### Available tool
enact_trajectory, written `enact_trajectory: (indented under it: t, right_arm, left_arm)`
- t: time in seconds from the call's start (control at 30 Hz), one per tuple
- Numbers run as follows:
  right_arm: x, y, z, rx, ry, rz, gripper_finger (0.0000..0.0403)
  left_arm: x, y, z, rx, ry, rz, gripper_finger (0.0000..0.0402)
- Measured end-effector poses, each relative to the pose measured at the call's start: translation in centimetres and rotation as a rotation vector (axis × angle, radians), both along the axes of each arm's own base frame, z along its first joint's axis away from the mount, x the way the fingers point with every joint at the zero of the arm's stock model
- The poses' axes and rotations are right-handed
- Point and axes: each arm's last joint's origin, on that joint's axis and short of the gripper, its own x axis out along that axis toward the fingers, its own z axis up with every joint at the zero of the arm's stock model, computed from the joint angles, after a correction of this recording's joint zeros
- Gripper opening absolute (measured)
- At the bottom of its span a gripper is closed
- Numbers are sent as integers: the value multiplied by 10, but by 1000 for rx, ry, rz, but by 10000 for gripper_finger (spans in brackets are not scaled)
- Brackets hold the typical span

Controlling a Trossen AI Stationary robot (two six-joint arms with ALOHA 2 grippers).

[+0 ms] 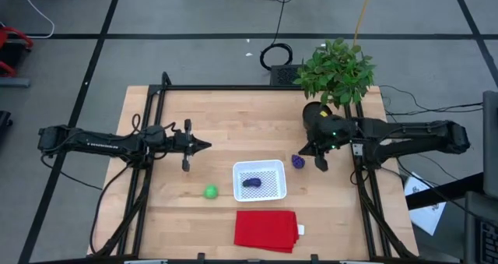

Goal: Pick and placing Produce into tupperware
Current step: Put the grapes into the white basket

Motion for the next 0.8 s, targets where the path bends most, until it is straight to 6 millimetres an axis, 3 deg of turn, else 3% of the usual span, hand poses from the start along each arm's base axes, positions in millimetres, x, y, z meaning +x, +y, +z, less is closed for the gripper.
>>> enact_trajectory:
  t: [0.27, 0.47, 0.67, 0.8]
  right_arm:
    - [5, 0, -8, 217, 156, -195, 0]
    - [5, 0, -4, 300, 136, -272, 1]
    - [5, 0, 21, 325, 96, -288, 13]
    - [4, 0, 33, 338, 197, -327, 15]
  left_arm:
    - [0, 0, 0, -2, 0, 0, 3]
    - [0, 0, 0, -2, 0, 0, 3]
    - [0, 0, 0, 3, -2, 0, 3]
    - [0, 0, 1, 21, -10, -1, 3]
